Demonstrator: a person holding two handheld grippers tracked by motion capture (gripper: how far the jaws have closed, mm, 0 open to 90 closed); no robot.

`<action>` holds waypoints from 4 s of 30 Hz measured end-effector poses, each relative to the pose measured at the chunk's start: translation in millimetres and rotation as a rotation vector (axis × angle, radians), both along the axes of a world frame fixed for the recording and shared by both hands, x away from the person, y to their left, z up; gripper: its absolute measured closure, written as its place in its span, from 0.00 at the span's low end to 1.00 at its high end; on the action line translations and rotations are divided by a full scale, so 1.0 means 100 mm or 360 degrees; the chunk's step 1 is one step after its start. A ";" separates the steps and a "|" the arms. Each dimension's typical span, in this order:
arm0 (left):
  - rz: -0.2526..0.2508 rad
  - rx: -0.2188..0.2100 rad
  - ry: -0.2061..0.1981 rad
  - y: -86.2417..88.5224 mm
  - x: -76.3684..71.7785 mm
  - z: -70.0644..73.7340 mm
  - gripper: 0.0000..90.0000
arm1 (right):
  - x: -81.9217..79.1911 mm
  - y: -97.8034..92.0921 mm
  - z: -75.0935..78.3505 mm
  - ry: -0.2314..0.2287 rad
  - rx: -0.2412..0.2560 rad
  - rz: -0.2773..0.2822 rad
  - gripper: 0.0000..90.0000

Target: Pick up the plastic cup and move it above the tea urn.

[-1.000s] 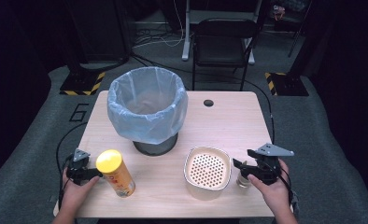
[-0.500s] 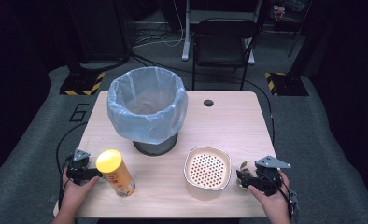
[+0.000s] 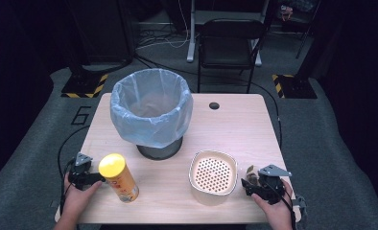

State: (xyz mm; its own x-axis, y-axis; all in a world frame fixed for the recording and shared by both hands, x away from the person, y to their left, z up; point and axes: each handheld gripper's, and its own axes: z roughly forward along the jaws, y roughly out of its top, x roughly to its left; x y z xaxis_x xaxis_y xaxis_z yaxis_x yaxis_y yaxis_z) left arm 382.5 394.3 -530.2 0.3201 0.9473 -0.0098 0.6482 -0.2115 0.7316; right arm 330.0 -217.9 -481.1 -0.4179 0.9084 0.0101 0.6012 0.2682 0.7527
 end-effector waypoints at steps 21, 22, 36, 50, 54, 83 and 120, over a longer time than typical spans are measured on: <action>0.0001 0.0000 0.0000 0.00 0.00 0.00 0.12 | 0.02 -0.05 0.09 -0.0068 -0.0021 0.0103 0.38; 0.0000 0.0000 0.0000 0.00 0.00 0.00 0.12 | 0.03 -0.07 0.11 -0.0079 -0.0006 0.0108 0.38; 0.0000 0.0000 0.0000 0.00 0.00 0.00 0.12 | 0.22 -0.05 0.54 -0.0184 -0.0101 0.0347 0.38; 0.0000 0.0000 0.0000 0.00 0.00 0.00 0.12 | 0.45 0.01 0.71 -0.0188 -0.0115 0.0418 0.39; 0.0001 0.0000 0.0001 0.00 0.00 0.00 0.12 | 0.50 0.05 0.82 -0.0240 -0.0184 0.0478 0.39; 0.0000 -0.0002 0.0001 0.00 0.00 0.00 0.12 | 0.90 0.40 1.05 -0.0388 -0.0253 0.0726 0.40; 0.0000 -0.0001 0.0000 0.00 0.00 0.00 0.12 | 0.67 0.62 1.07 -0.0726 -0.0604 0.0947 0.42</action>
State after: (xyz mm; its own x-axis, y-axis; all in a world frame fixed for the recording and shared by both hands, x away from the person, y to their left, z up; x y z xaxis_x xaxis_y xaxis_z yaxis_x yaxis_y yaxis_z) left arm 382.7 394.2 -530.2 0.3201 0.9473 -0.0106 0.6482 -0.2108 0.7317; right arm 397.3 -155.9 -374.2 -0.7174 0.4428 -0.5379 -0.0619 0.7285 0.6822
